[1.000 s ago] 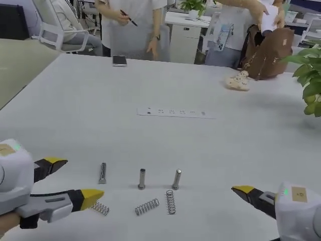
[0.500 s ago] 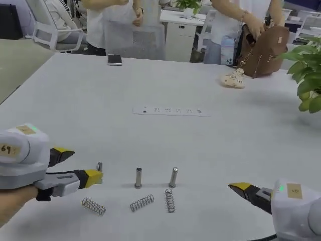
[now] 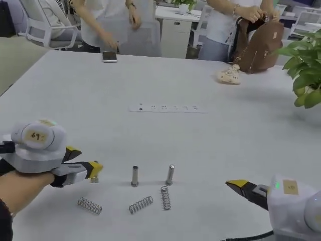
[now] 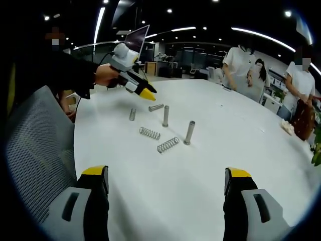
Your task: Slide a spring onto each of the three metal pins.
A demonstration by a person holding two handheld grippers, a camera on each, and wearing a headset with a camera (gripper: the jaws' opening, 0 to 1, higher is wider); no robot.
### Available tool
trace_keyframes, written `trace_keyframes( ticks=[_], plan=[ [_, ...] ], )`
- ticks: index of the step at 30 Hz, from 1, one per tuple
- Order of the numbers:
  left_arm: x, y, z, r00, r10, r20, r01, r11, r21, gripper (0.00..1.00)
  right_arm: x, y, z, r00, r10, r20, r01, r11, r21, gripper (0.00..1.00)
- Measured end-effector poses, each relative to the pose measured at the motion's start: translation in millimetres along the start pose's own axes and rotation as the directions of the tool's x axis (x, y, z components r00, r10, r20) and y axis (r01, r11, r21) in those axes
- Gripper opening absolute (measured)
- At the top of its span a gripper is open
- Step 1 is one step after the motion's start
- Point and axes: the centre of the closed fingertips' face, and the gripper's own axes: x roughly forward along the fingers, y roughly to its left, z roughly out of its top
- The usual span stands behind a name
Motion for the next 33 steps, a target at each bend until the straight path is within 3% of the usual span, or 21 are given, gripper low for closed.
trace_keyframes(
  ticks=[11,24,33],
  plan=[
    [19.0,-1.3,-13.9,0.9974,-0.001,-0.071,0.000,1.000,-0.008,0.22,0.3,-0.4,-1.3,1.0000,-0.002,-0.004,0.002,1.000,-0.007,0.94],
    [28.7,4.1,-20.7,0.9905,0.026,-0.135,-0.030,0.999,-0.027,0.15,-0.3,-1.8,-0.4,1.0000,-0.005,0.003,0.005,1.000,0.000,0.93],
    [33.6,0.8,-24.6,0.9850,0.014,-0.172,-0.019,1.000,-0.023,0.12,-0.8,-2.4,1.1,0.9999,-0.005,0.009,0.005,1.000,0.005,0.91]
  ],
)
